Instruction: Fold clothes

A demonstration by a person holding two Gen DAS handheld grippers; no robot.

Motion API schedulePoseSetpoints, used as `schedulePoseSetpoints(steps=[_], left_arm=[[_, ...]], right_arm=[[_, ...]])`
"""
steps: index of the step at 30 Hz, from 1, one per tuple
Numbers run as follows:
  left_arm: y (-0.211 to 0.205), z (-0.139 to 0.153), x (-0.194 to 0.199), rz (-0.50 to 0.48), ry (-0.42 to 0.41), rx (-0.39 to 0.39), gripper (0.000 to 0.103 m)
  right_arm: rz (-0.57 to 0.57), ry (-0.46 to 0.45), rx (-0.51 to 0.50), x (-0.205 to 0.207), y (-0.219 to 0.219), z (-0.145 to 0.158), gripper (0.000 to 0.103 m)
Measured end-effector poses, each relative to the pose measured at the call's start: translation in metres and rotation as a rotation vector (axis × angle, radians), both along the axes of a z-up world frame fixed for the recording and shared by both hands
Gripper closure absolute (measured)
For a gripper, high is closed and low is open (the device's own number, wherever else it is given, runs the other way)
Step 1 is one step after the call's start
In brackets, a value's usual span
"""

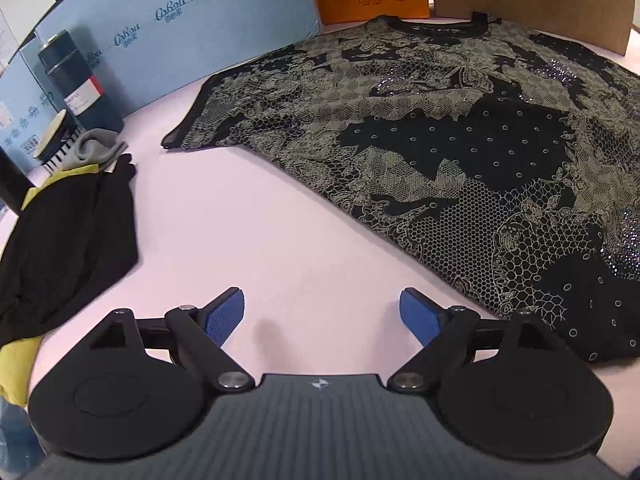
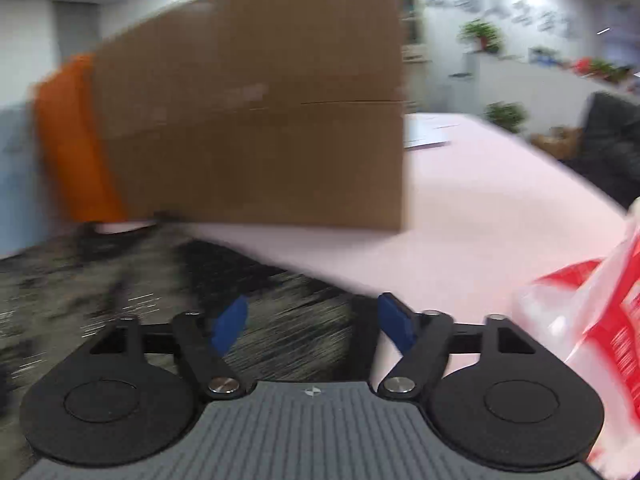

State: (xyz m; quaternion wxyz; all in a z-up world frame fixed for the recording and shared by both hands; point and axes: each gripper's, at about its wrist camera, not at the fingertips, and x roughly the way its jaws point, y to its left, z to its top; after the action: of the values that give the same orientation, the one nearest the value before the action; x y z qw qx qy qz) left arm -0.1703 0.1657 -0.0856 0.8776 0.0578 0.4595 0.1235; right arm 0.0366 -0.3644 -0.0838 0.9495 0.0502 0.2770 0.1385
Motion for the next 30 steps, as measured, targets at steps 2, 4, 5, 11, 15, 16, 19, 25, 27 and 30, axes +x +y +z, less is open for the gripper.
schedulePoseSetpoints(steps=[2, 4, 5, 11, 15, 16, 19, 25, 27, 30], left_arm=[[0.002, 0.001, -0.002, -0.048, -0.022, -0.054, 0.019], [0.001, 0.004, -0.009, -0.138, -0.056, -0.109, 0.019], [-0.001, 0.006, -0.014, -0.195, -0.077, -0.13, 0.019], [-0.047, 0.003, -0.052, -0.667, -0.156, 0.052, 0.019], [-0.077, -0.008, -0.061, -0.851, -0.22, 0.189, 0.019], [-0.08, -0.008, -0.059, -0.861, -0.237, 0.198, 0.022], [-0.088, -0.009, -0.044, -0.855, -0.255, 0.223, 0.085], [-0.105, 0.018, 0.011, -0.833, -0.348, 0.26, 0.099], [-0.12, 0.031, 0.044, -0.804, -0.402, 0.308, 0.092], [-0.146, 0.039, 0.116, -0.592, -0.345, 0.408, 0.041]], right_arm=[[0.213, 0.04, 0.072, -0.039, 0.018, 0.005, 0.018], [0.335, 0.048, 0.061, -0.083, 0.04, 0.008, 0.018], [0.378, 0.043, 0.055, -0.106, 0.05, 0.009, 0.016], [0.388, 0.061, 0.014, -0.209, 0.062, 0.013, 0.01], [0.429, 0.105, -0.102, -0.249, 0.069, 0.005, 0.009], [0.446, 0.113, -0.136, -0.257, 0.071, 0.002, 0.009], [0.493, 0.14, -0.189, -0.262, 0.078, -0.008, 0.029], [0.551, 0.221, 0.012, -0.215, 0.072, -0.014, 0.092], [0.579, 0.255, 0.2, -0.188, 0.064, -0.012, 0.092], [0.4, 0.252, 0.595, -0.136, 0.04, -0.017, 0.092]])
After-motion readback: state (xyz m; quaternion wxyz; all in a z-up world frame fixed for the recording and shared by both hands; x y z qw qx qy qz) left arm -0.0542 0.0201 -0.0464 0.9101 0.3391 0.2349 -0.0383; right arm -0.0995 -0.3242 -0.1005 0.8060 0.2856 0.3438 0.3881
